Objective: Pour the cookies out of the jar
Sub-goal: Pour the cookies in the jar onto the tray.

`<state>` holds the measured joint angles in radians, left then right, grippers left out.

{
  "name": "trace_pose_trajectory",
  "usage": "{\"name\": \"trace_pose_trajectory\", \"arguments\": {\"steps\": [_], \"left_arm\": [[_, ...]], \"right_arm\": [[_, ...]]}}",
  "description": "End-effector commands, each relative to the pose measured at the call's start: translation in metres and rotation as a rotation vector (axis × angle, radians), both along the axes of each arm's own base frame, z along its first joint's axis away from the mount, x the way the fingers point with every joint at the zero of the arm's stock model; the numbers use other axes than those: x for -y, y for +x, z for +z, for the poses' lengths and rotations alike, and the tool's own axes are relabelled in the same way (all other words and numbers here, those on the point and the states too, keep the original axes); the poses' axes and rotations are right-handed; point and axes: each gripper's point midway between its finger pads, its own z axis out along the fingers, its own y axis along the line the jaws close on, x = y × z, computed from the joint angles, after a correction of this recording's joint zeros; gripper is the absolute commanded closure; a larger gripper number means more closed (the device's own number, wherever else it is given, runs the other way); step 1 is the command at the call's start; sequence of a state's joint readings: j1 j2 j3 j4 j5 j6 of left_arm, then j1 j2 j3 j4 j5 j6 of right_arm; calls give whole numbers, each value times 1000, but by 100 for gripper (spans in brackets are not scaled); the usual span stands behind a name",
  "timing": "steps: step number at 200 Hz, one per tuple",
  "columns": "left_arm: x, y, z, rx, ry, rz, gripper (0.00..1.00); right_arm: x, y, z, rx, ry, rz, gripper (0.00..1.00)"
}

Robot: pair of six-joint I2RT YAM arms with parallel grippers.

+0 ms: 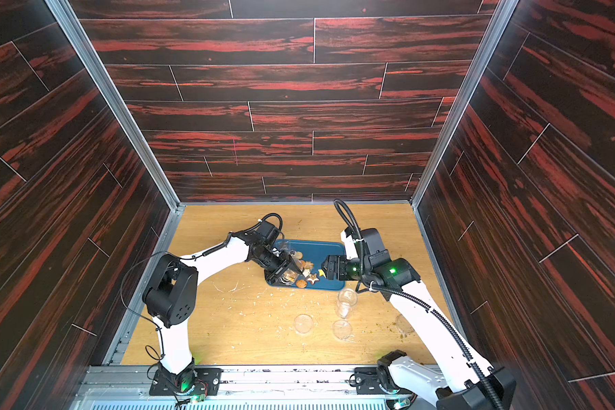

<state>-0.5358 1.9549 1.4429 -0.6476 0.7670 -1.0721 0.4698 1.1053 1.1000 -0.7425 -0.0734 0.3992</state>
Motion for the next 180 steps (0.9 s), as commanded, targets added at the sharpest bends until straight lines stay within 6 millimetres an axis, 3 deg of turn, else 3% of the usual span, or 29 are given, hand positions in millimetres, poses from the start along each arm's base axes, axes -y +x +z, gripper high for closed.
{"name": "trace_pose_trajectory", "arguments": {"steps": [1, 79, 180], "left_arm": [[-2, 4, 32, 62, -33, 0, 53], [-17, -2, 26, 75, 1, -24, 53], [-20, -4, 31, 96, -4, -28, 53]], "right_arm": [[0, 0, -1, -4, 4, 10, 8], [-2, 0, -3, -21, 24, 4, 8], [-3, -1, 0, -20, 35, 2, 7]]}}
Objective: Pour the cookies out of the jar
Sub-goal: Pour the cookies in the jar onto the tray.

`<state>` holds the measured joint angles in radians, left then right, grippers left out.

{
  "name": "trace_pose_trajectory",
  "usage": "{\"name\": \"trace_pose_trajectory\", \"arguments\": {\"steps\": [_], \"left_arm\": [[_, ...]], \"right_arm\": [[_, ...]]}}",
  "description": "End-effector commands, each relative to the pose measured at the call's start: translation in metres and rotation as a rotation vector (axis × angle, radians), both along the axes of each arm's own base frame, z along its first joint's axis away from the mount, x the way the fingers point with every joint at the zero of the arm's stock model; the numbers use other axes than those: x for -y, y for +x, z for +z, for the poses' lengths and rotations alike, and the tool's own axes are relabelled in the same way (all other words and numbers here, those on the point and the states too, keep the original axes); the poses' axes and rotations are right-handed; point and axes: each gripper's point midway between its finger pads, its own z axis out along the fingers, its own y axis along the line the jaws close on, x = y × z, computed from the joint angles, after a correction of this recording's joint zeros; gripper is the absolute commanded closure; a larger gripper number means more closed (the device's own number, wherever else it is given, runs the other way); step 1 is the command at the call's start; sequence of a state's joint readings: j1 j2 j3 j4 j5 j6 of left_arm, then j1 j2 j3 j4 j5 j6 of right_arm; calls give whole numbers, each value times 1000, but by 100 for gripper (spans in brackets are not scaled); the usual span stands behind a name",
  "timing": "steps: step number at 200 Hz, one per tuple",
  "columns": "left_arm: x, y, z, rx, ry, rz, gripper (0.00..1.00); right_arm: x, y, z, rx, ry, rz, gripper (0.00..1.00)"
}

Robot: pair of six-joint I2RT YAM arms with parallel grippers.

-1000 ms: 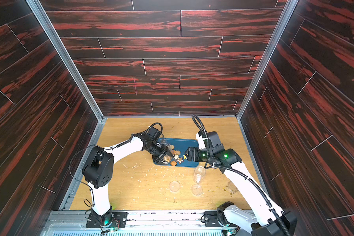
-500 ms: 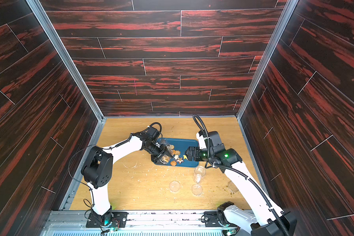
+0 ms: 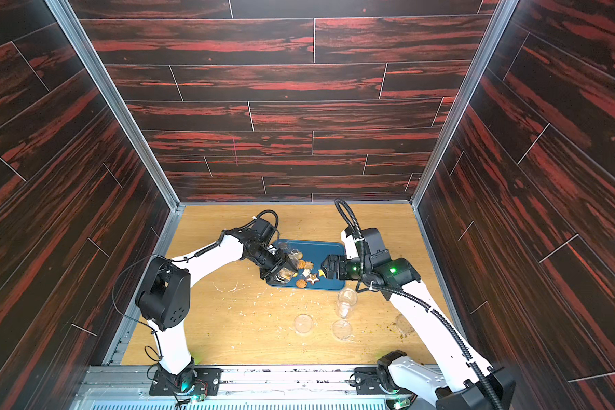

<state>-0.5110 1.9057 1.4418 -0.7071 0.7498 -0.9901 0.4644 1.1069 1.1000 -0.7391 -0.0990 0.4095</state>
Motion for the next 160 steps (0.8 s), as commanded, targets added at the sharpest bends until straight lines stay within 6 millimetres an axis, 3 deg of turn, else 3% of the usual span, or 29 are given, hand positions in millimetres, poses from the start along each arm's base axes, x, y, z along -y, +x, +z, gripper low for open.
{"name": "trace_pose_trajectory", "arguments": {"steps": [1, 160], "left_arm": [[-5, -3, 17, 38, -12, -2, 53], [1, -4, 31, 109, -76, -42, 54]], "right_arm": [[0, 0, -1, -10, 13, -4, 7], [5, -5, -4, -9, -19, 17, 7]]}}
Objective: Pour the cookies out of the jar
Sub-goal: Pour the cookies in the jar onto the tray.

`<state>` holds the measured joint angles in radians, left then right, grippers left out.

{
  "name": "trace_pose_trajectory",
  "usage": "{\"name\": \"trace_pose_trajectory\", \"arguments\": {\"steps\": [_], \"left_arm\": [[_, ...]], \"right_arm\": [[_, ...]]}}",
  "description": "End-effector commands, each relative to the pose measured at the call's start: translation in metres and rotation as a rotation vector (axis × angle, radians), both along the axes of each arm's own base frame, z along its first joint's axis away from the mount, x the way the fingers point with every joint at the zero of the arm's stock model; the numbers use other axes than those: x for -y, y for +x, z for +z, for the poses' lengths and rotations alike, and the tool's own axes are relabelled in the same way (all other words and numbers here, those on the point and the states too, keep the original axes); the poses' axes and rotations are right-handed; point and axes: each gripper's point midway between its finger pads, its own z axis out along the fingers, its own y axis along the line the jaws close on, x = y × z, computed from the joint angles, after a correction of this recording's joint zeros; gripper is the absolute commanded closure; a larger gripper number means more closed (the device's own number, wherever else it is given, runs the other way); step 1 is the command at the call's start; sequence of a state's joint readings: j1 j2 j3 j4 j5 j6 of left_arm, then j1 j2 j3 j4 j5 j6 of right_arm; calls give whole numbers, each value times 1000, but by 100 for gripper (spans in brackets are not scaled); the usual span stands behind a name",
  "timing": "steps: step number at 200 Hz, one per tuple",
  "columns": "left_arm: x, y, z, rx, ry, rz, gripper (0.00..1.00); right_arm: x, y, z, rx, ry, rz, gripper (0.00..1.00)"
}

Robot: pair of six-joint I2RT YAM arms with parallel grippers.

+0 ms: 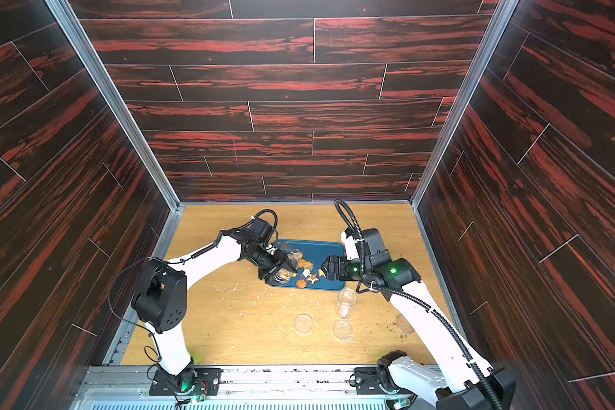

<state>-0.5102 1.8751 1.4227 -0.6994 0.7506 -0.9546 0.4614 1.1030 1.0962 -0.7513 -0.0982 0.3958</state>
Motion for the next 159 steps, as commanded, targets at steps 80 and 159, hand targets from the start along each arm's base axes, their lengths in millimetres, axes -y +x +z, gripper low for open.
{"name": "trace_pose_trajectory", "arguments": {"steps": [80, 159], "left_arm": [[7, 0, 28, 69, -95, -20, 54], [15, -6, 25, 37, -63, -31, 54]], "right_arm": [[4, 1, 1, 0, -13, 13, 8], [3, 2, 3, -3, 2, 3, 7]]}}
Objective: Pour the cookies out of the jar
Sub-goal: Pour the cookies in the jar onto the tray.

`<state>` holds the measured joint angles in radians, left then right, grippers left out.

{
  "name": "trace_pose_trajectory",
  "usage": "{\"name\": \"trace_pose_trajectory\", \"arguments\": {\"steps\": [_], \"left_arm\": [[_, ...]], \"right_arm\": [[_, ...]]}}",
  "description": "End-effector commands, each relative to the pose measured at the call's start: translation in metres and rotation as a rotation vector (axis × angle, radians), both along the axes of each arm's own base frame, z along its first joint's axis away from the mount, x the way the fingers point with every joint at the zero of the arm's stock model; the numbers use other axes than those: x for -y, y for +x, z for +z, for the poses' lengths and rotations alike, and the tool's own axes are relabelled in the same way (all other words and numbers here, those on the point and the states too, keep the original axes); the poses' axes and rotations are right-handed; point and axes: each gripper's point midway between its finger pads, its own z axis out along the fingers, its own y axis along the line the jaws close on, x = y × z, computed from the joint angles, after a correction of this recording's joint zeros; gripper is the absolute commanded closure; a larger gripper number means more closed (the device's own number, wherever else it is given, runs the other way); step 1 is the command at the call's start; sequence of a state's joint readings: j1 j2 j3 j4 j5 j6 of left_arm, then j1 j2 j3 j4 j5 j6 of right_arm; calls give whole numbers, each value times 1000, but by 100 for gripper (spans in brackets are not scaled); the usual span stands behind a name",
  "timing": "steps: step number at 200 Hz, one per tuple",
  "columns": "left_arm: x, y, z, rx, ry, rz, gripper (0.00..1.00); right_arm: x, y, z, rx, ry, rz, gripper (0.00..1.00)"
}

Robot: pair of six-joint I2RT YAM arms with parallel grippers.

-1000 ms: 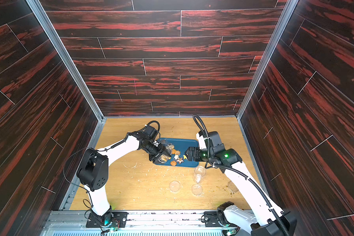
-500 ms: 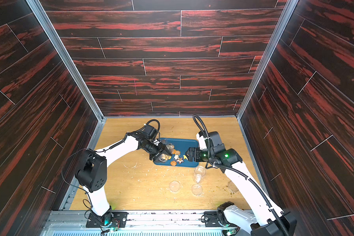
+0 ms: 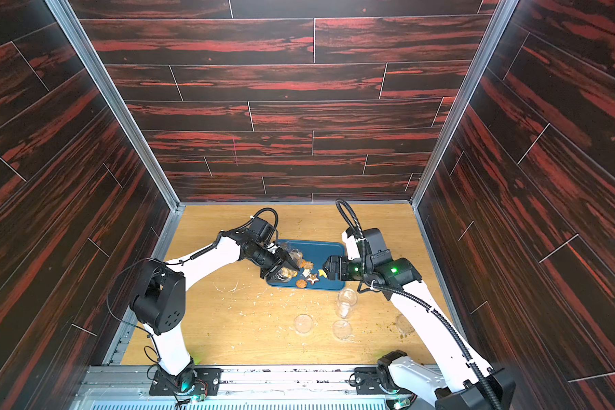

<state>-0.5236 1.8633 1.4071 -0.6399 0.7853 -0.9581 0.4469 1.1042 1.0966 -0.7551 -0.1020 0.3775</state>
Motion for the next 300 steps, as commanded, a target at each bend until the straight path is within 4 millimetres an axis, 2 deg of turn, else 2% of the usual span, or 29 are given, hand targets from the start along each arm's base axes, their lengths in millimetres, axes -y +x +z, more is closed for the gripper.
{"name": "trace_pose_trajectory", "arguments": {"steps": [1, 35, 57, 92, 131, 197, 238, 273, 292, 300], "left_arm": [[4, -5, 18, 6, -7, -6, 54], [14, -6, 28, -17, -28, 15, 53], [17, -7, 25, -27, -21, 9, 53], [35, -8, 36, 2, -44, -20, 53], [40, -9, 34, 3, -39, -33, 53], [22, -28, 14, -82, 19, 0, 53], [23, -28, 15, -160, -16, 77, 53], [27, -15, 26, -143, -34, 109, 53], [22, -15, 15, -165, -6, 110, 53], [25, -14, 21, -145, -15, 110, 53]], "right_arm": [[-1, 0, 4, -8, 9, 1, 7], [1, -1, 4, -4, 8, -5, 7], [1, -3, 3, -10, 15, -10, 7], [4, -6, 4, -4, 13, -18, 7], [5, -8, 6, -2, 16, -21, 7], [7, -12, 5, -5, 17, -24, 7], [6, -13, 6, -4, 32, -24, 8], [8, -17, 1, -10, 40, -35, 8], [8, -19, 0, -12, 47, -41, 8], [9, -19, 1, -10, 48, -42, 8]]}}
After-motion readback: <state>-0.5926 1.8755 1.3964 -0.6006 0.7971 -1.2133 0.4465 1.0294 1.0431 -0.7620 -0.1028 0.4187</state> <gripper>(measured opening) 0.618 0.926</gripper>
